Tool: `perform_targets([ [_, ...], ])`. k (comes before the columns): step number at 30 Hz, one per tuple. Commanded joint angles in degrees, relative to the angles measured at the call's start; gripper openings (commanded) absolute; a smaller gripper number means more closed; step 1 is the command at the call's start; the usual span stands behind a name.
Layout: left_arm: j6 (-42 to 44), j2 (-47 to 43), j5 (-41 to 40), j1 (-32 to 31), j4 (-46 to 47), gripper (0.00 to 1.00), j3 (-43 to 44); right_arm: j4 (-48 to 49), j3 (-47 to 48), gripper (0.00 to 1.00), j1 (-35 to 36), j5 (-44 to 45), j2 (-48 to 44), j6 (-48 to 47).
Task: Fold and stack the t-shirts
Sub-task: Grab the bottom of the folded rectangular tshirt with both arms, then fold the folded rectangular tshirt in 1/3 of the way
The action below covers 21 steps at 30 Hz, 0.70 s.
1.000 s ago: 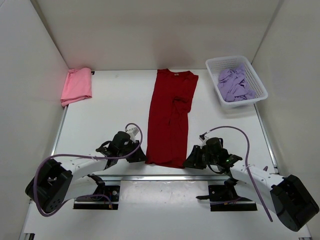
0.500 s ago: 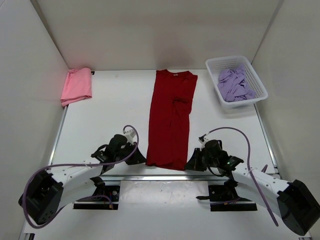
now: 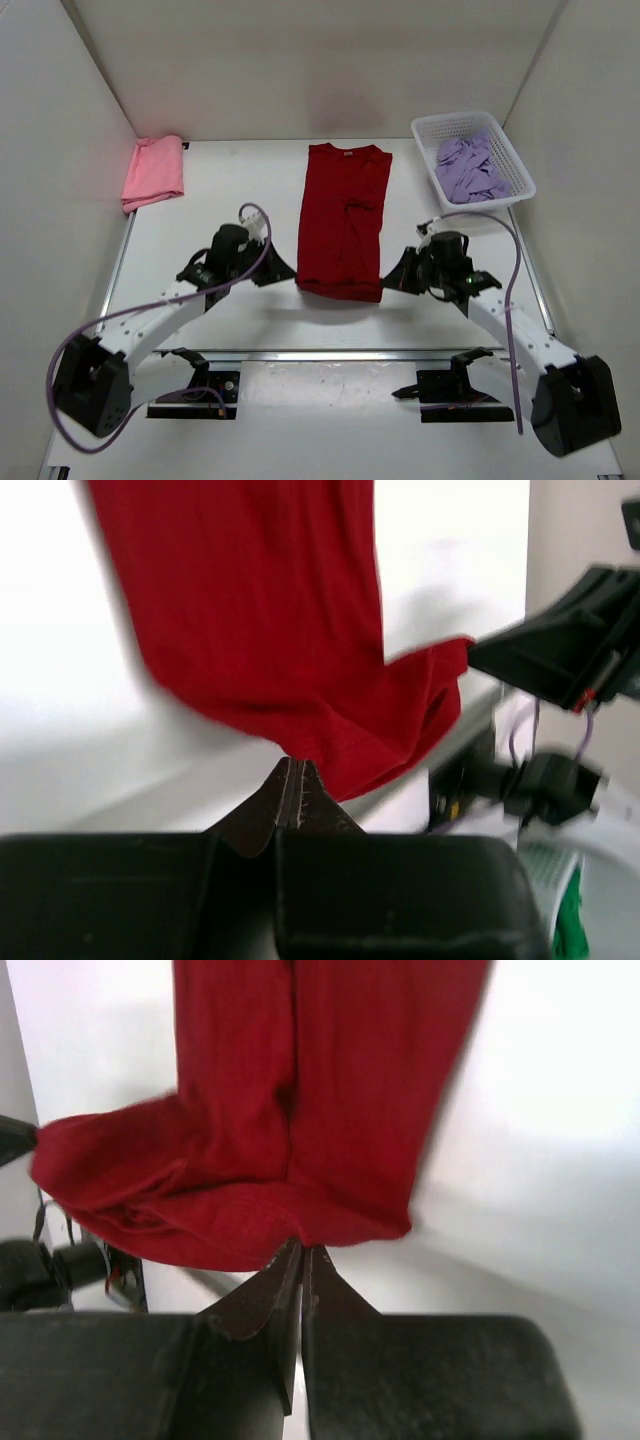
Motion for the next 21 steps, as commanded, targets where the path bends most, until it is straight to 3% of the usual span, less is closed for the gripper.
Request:
perform_targets([
  [1,3.2,8.6,-2.6,2.8,3.6,0.00,9.0,3.0,8.9,0.01,-4.1,-1.2,9.1,-9.1],
  [9,4.8,33.1,-5.2,6.7,5.3,0.00,29.6,8.2,27.0,0.00,-10.5,0.3,29.3,-10.7],
  [21,6.8,56.1,-10.0,8.0,-1.3,0.00,55.9,12.4,44.7,0.00,-15.0,-4.0,53.8,-10.4],
])
